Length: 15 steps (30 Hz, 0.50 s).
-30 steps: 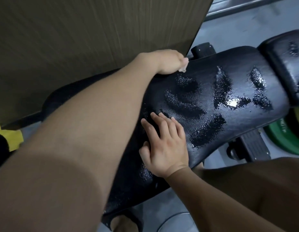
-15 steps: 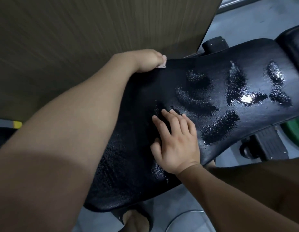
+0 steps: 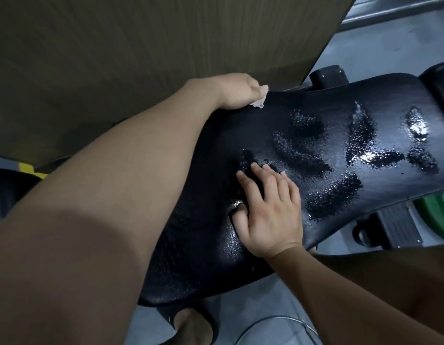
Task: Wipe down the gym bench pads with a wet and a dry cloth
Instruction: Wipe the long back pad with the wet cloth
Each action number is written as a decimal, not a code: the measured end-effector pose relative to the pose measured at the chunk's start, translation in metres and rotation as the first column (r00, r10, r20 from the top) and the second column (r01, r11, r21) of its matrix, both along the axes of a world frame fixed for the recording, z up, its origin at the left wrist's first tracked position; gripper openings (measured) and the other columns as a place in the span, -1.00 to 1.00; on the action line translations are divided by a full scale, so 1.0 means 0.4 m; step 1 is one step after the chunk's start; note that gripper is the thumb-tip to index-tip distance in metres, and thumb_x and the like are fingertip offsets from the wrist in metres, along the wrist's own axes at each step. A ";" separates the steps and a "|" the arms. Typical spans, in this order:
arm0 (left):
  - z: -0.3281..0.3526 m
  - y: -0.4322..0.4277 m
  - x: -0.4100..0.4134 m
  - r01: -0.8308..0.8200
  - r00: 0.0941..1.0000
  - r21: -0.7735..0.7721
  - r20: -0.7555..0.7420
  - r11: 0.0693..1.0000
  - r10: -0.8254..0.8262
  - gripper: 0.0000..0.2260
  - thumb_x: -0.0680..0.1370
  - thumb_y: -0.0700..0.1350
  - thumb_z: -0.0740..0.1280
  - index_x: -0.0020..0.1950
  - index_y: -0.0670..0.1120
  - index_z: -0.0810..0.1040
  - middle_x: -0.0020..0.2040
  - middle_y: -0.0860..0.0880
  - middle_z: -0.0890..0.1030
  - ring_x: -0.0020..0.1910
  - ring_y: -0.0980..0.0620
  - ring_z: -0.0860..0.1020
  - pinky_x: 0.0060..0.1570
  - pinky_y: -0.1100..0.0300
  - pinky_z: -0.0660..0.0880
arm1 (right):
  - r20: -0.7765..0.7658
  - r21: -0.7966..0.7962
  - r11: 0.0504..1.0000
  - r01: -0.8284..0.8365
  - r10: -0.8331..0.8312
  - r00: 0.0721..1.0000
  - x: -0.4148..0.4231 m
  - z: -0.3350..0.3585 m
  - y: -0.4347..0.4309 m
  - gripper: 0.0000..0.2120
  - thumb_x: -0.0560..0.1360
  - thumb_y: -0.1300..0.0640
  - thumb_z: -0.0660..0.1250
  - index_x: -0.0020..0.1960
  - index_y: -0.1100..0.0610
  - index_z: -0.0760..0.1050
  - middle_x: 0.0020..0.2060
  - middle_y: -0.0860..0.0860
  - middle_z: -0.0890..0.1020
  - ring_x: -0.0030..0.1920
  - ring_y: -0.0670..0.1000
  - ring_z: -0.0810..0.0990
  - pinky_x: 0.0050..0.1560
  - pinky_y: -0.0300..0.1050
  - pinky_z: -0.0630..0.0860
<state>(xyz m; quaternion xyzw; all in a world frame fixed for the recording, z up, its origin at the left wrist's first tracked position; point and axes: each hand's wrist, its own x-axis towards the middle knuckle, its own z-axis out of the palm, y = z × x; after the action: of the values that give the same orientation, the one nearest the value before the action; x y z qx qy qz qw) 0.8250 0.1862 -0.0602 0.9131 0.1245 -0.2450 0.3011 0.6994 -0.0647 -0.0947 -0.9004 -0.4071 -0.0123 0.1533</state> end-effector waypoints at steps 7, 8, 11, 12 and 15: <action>0.003 0.137 -0.198 -0.192 0.978 0.119 -0.060 0.974 0.201 -0.62 0.71 0.18 0.02 0.00 0.04 0.55 0.12 -0.01 0.54 0.14 -0.04 0.46 0.22 0.08 0.35 | 0.008 -0.003 1.000 0.003 -0.003 1.000 -0.003 0.005 -0.003 -0.41 0.38 0.00 0.30 0.41 0.06 0.53 0.40 0.11 0.51 0.44 0.17 0.41 0.51 0.16 0.22; 0.003 0.163 -0.237 -0.235 0.967 0.123 -0.071 0.964 0.245 -0.63 0.71 0.17 0.03 0.04 0.02 0.56 0.16 -0.03 0.53 0.14 -0.03 0.45 0.20 0.10 0.34 | 0.009 -0.003 1.000 0.003 -0.003 1.000 -0.004 0.006 -0.003 -0.41 0.38 0.00 0.30 0.41 0.07 0.53 0.39 0.11 0.51 0.44 0.17 0.41 0.50 0.16 0.22; -0.003 0.242 -0.350 -0.329 0.929 0.170 -0.118 0.929 0.351 -0.59 0.73 0.14 0.03 0.22 -0.06 0.57 0.20 -0.04 0.51 0.17 -0.02 0.43 0.17 0.15 0.27 | 0.015 0.007 1.000 0.013 -0.013 1.000 -0.007 0.006 -0.003 -0.44 0.40 0.01 0.30 0.40 0.07 0.53 0.39 0.11 0.51 0.44 0.17 0.41 0.50 0.15 0.21; -0.006 0.261 -0.376 -0.353 0.915 0.206 -0.129 0.913 0.383 -0.56 0.73 0.15 0.03 0.25 -0.09 0.57 0.24 -0.06 0.53 0.20 -0.05 0.45 0.17 0.14 0.28 | 0.019 0.012 1.000 0.015 -0.016 1.000 -0.007 0.004 -0.003 -0.44 0.40 0.01 0.31 0.39 0.08 0.53 0.39 0.11 0.51 0.43 0.17 0.40 0.50 0.15 0.20; -0.024 0.281 -0.394 -0.402 0.877 0.308 -0.139 0.862 0.459 -0.49 0.71 0.20 0.00 0.42 -0.07 0.50 0.47 -0.14 0.45 0.42 -0.15 0.41 0.34 0.03 0.28 | 0.023 0.016 1.000 0.021 -0.022 1.000 -0.008 0.003 -0.003 -0.45 0.40 0.02 0.30 0.38 0.08 0.54 0.38 0.12 0.51 0.43 0.17 0.40 0.50 0.14 0.19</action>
<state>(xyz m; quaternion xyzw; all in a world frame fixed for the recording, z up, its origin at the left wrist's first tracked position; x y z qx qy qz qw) 0.6675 0.2984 -0.0698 0.8634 0.3891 -0.2459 0.2067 0.6960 -0.0658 -0.0937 -0.9032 -0.3989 -0.0275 0.1558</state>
